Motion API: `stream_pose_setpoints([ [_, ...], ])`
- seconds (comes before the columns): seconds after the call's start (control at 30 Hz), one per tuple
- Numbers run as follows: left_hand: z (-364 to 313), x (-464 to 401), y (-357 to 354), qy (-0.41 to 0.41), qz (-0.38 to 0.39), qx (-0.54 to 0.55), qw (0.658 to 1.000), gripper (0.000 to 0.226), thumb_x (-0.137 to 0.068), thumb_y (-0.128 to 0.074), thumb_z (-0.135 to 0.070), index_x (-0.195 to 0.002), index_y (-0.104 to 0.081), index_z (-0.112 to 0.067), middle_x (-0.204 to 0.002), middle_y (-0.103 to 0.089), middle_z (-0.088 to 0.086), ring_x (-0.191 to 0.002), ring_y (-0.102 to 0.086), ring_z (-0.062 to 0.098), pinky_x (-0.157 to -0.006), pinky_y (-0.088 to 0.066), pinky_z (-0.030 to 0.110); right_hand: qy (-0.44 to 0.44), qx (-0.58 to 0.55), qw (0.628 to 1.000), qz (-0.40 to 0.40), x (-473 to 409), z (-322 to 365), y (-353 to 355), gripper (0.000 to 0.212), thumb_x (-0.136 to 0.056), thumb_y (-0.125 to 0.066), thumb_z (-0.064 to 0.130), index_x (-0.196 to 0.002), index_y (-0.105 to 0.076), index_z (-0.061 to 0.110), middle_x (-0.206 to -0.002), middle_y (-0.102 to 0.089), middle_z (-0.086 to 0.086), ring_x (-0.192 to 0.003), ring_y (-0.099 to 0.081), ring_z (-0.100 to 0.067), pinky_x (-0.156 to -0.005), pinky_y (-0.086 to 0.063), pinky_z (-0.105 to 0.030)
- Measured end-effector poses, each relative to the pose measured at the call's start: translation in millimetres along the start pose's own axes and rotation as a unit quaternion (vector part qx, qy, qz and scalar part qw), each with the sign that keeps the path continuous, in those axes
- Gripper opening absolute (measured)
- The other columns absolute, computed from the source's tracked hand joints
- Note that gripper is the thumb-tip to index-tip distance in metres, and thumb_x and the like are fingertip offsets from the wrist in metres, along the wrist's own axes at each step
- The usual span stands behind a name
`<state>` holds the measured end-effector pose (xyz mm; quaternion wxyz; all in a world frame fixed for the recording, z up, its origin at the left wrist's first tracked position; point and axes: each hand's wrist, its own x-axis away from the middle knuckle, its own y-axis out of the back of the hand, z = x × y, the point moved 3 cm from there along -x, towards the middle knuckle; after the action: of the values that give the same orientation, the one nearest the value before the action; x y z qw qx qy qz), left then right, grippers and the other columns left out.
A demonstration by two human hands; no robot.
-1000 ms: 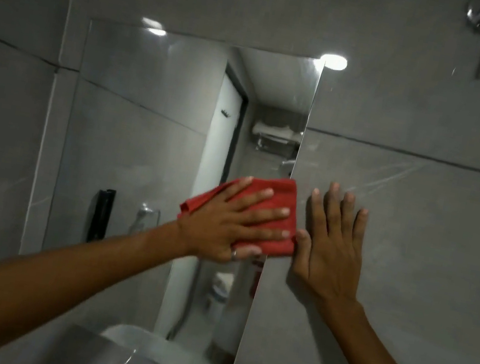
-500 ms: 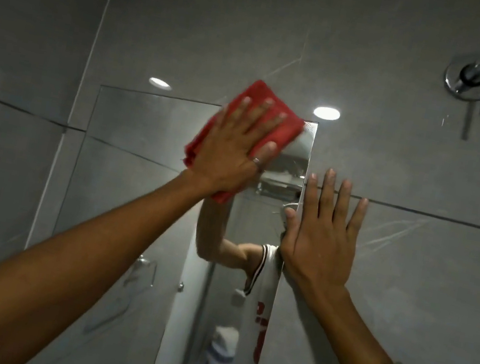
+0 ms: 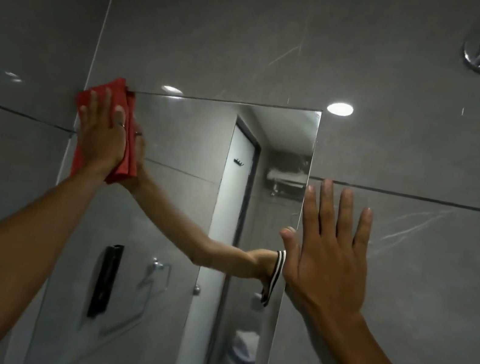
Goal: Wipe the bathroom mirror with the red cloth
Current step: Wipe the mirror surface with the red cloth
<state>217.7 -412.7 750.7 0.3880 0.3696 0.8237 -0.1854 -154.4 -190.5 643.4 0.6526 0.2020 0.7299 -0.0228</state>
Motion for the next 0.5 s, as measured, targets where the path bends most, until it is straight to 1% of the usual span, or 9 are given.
stream_pose_setpoints([
  [0.07,-4.2,31.7,-8.8,-0.003,-0.002,-0.008,1.0,0.059,-0.111,-0.023,-0.044,-0.166,-0.01,-0.028,-0.176,-0.002,0.004,-0.162,0.001,0.033,-0.131,-0.003,0.051,0.001,0.002,1.0,-0.005,0.0,-2.7,-0.7,0.081,-0.104,-0.003,0.065,-0.17,-0.003,0.018,-0.179,0.005,-0.011,-0.166,0.004,-0.033,-0.134,-0.003,-0.059],
  [0.17,15.4,108.8,-16.9,-0.163,0.029,-0.037,0.985,0.059,-0.11,-0.026,-0.038,-0.166,-0.016,-0.021,-0.175,-0.008,0.007,-0.162,-0.003,0.031,-0.13,-0.002,0.049,-0.001,0.002,1.0,-0.02,4.9,-3.7,-3.4,0.079,-0.105,-0.005,0.063,-0.17,-0.003,0.018,-0.179,0.004,-0.011,-0.166,0.003,-0.033,-0.134,-0.003,-0.058],
  [0.2,35.2,128.0,-11.0,-0.189,0.039,-0.043,0.98,0.06,-0.109,-0.025,-0.038,-0.165,-0.019,-0.019,-0.175,-0.009,0.007,-0.162,-0.004,0.03,-0.131,-0.001,0.049,-0.004,-0.002,1.0,-0.018,9.8,-0.9,-5.1,0.079,-0.105,-0.006,0.063,-0.17,-0.003,0.018,-0.179,0.004,-0.01,-0.166,0.003,-0.033,-0.134,-0.003,-0.058],
  [0.23,55.6,140.4,-5.5,-0.166,0.04,-0.034,0.985,0.06,-0.109,-0.026,-0.039,-0.165,-0.02,-0.019,-0.175,-0.01,0.006,-0.162,-0.004,0.028,-0.132,-0.003,0.05,-0.004,-0.005,1.0,-0.019,14.6,-0.1,-6.5,0.079,-0.105,-0.006,0.063,-0.17,-0.003,0.018,-0.179,0.003,-0.01,-0.166,0.003,-0.033,-0.134,-0.002,-0.058],
  [0.3,97.5,161.5,4.4,-0.01,0.011,0.015,1.0,0.061,-0.108,-0.026,-0.042,-0.166,-0.018,-0.023,-0.175,-0.007,0.003,-0.163,-0.001,0.026,-0.131,-0.006,0.054,-0.003,-0.011,1.0,-0.019,32.5,4.1,-10.9,0.078,-0.106,-0.008,0.061,-0.17,-0.003,0.018,-0.179,0.001,-0.01,-0.166,0.002,-0.033,-0.134,0.001,-0.057],
  [0.33,107.9,173.5,4.0,0.042,-0.002,0.019,0.999,0.062,-0.108,-0.025,-0.043,-0.166,-0.016,-0.022,-0.176,-0.006,0.004,-0.163,-0.001,0.028,-0.131,-0.007,0.056,0.0,-0.009,1.0,-0.017,41.2,4.5,-13.5,0.077,-0.106,-0.01,0.06,-0.17,-0.004,0.018,-0.179,0.001,-0.009,-0.166,0.002,-0.033,-0.134,0.001,-0.057],
  [0.37,113.4,192.5,2.2,0.038,0.003,0.0,0.999,0.062,-0.108,-0.024,-0.042,-0.166,-0.016,-0.019,-0.175,-0.006,0.006,-0.162,-0.001,0.031,-0.131,-0.007,0.056,0.0,-0.007,1.0,-0.011,52.8,6.3,-16.6,0.076,-0.106,-0.013,0.059,-0.17,-0.004,0.018,-0.179,0.001,-0.009,-0.166,0.003,-0.033,-0.134,0.002,-0.057],
  [0.43,121.1,235.6,-5.1,-0.109,0.061,-0.055,0.991,0.062,-0.108,-0.024,-0.042,-0.165,-0.016,-0.017,-0.175,-0.005,0.009,-0.162,-0.001,0.035,-0.132,0.0,0.052,0.005,-0.005,1.0,-0.014,78.4,8.7,-23.2,0.076,-0.106,-0.016,0.058,-0.17,-0.006,0.018,-0.179,0.0,-0.009,-0.166,0.002,-0.033,-0.134,0.002,-0.056],
  [0.5,145.4,267.9,-5.6,-0.226,0.109,-0.075,0.965,0.06,-0.11,-0.022,-0.045,-0.166,-0.011,-0.026,-0.175,0.0,-0.001,-0.162,0.002,0.03,-0.131,0.005,0.048,0.013,-0.001,1.0,-0.005,110.4,7.8,-30.5,0.075,-0.106,-0.016,0.058,-0.17,-0.008,0.019,-0.179,0.0,-0.009,-0.166,0.002,-0.032,-0.134,0.004,-0.055],
])
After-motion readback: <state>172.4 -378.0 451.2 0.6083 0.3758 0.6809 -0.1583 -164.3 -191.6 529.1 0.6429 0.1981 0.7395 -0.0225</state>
